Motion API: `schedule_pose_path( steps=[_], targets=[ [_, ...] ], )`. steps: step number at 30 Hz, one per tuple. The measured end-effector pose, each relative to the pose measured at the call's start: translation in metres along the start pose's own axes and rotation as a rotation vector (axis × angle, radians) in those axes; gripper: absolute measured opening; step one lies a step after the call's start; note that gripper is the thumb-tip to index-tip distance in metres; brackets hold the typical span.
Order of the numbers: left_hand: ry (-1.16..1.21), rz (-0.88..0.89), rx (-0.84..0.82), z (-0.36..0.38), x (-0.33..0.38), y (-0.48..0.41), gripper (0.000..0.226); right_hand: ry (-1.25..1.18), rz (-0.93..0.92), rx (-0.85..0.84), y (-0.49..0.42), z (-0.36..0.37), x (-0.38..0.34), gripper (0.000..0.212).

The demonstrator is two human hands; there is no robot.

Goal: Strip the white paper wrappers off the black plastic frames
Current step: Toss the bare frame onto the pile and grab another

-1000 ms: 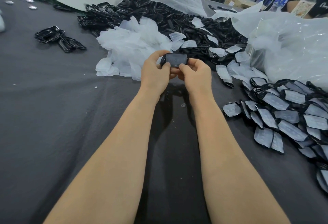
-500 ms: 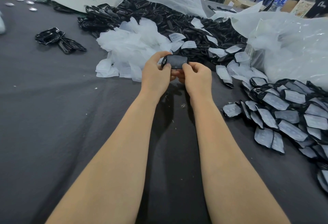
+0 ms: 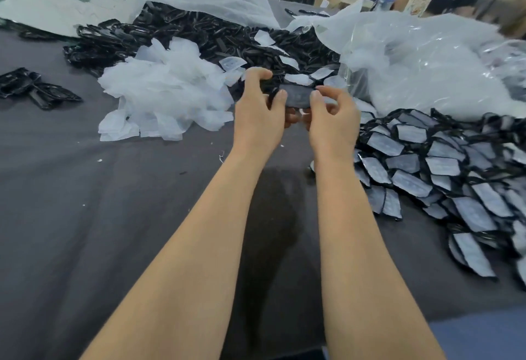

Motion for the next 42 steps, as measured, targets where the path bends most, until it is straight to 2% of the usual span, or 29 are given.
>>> schedule_pose_path(
  steps=[6, 10, 15, 20, 23, 25, 29, 36, 42],
  targets=[
    [-0.285, 0.024, -0.162, 0.078, 0.008, 0.016, 0.011, 0.282, -0.028, 0.291, -0.012, -0.082, 0.017, 0.004],
    [-0.474, 0.008, -0.236, 0.115, 0.003, 0.026, 0.013, 0.453, 0.056, 0.341, -0.010, -0.109, 0.030, 0.005],
    [-0.767, 0.047, -0.206, 0.132, -0.005, 0.025, 0.022, 0.620, 0.140, 0.385, -0.009, -0.115, 0.040, 0.010],
    [-0.742, 0.077, -0.203, 0.131, -0.005, 0.025, 0.029, 0.666, 0.108, 0.416, -0.007, -0.109, 0.036, 0.027],
    [-0.538, 0.058, -0.200, 0.120, 0.001, 0.021, 0.026, 0.627, 0.036, 0.406, -0.006, -0.099, 0.026, 0.025],
    [-0.374, 0.032, -0.174, 0.104, 0.006, 0.017, 0.018, 0.576, 0.002, 0.352, -0.005, -0.084, 0.017, 0.022],
    [-0.234, -0.006, -0.024, 0.054, 0.013, 0.001, 0.003, 0.436, -0.087, 0.158, -0.002, -0.032, -0.002, 0.019],
    [-0.128, -0.092, 0.353, -0.073, 0.007, -0.024, 0.009, 0.225, -0.126, -0.304, 0.033, 0.093, -0.029, 0.019],
    [-0.056, -0.125, 0.708, -0.176, 0.000, -0.024, 0.014, 0.096, -0.258, -0.550, 0.081, 0.187, -0.052, 0.023]
  ],
)
Point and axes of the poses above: each hand's wrist, its own y-axis away from the middle knuckle, its own z-axis out of the palm, x = y × z, the point moved 1 cm from there along -y, towards the middle knuckle, and after that the axes turned 1 degree about -y, right-handed, at the moved point
